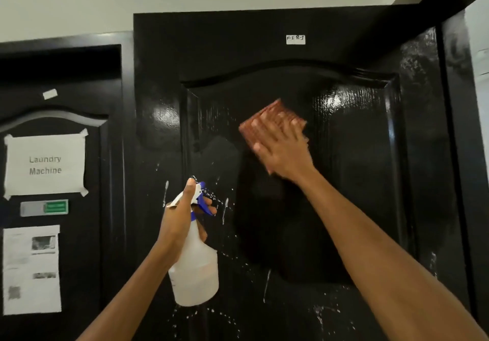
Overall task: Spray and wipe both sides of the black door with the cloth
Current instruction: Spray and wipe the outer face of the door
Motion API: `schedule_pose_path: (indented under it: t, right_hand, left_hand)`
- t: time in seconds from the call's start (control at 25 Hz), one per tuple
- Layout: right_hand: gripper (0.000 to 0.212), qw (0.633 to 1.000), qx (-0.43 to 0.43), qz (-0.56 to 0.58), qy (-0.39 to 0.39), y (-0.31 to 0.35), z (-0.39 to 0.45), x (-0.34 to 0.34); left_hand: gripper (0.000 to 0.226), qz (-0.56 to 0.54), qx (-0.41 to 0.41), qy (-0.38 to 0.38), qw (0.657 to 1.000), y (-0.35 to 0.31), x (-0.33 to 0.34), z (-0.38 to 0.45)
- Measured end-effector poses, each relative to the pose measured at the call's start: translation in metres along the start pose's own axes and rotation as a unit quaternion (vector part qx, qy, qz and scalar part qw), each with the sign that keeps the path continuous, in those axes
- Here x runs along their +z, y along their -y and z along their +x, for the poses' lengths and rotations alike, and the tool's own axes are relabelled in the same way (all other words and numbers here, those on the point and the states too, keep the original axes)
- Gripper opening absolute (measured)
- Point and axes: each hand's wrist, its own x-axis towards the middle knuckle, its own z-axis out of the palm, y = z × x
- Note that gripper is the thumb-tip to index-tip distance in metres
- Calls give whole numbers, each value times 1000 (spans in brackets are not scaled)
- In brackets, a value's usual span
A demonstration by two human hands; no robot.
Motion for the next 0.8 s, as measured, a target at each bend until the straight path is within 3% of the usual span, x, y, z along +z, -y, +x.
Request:
schedule_pose_path:
  t: [0.12,0.2,0.32,0.44,0.56,0.64,0.72,0.8]
  right_hand:
    - [64,986,152,53,-40,9,30,-7]
    - [63,988,140,32,-64,41,1,9]
    - [64,998,-63,10,-3,89,-95,41]
    - [64,944,-307,-27,116,105,-168,59]
    - [61,896,-402,-28,185,96,-161,58]
    - [60,926,-344,-21,154,89,-118,47]
    - [61,979,-185,-3,87,74,-53,28]
    - [62,999,-11,32,31,57,13,1]
  left_hand:
    - [71,13,28,-17,999,-23,-7,10]
    - [71,19,42,-27,999,-29,-16,10]
    - [71,7,43,-33,999,-27,-28,1]
    - [72,6,37,-30,999,-24,-36,-12]
    - [73,10,31,-24,999,-22,-41,-19]
    - [73,9,35,-29,999,-25,-46,-18]
    - [70,16,44,-38,998,-31,-50,-15]
    - [67,25,57,-45,997,-38,-54,-13]
